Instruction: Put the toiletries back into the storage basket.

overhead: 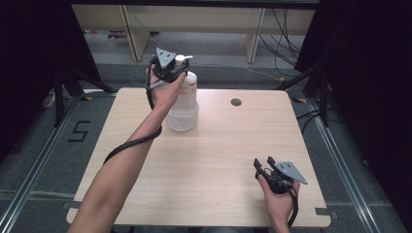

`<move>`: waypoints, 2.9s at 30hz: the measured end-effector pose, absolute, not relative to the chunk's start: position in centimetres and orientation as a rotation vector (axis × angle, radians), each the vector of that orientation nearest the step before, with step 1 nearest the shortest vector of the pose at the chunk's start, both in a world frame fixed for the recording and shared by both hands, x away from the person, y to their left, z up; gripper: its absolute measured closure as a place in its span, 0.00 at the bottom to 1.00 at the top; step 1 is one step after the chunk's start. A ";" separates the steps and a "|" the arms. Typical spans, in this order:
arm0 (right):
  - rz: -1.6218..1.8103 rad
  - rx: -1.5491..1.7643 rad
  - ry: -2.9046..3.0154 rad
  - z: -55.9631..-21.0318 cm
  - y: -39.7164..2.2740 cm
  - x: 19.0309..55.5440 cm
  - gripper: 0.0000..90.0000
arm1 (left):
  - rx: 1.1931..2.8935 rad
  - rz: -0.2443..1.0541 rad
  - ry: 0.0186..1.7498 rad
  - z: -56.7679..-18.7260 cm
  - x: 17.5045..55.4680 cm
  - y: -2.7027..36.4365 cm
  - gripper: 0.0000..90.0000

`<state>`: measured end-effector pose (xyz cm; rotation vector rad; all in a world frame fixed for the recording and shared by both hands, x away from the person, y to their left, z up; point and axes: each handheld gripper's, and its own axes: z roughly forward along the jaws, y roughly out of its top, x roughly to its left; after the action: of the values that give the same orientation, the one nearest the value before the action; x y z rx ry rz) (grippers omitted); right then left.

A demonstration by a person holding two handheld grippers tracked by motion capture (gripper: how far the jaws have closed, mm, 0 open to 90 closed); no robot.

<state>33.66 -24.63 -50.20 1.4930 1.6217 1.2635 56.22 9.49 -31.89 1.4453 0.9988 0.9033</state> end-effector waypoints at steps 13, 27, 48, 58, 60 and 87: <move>1.240 1.449 1.641 -50.2 -24.8 33.8 0.50 | 1.465 0.901 1.028 -33.1 56.7 9.6 0.65; 1.231 1.445 1.642 -50.2 -24.8 33.8 0.50 | 1.476 0.897 1.044 -33.9 57.0 9.6 0.65; 1.238 1.446 1.650 -50.3 -24.8 33.8 0.50 | 1.501 0.886 1.077 -35.4 57.6 9.9 0.65; 1.233 1.440 1.651 -50.3 -24.8 33.8 0.49 | 1.506 0.882 1.093 -36.0 57.8 10.1 0.65; 1.232 1.440 1.652 -50.3 -24.8 33.8 0.49 | 1.501 0.881 1.095 -36.0 57.9 10.1 0.65; 1.265 1.445 1.658 -50.4 -24.5 33.9 0.49 | 1.512 0.836 1.093 -36.0 57.5 10.5 0.54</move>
<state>33.86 -24.47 -50.43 1.4455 1.6579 1.2645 57.49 10.51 -35.98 1.5122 1.0926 0.8362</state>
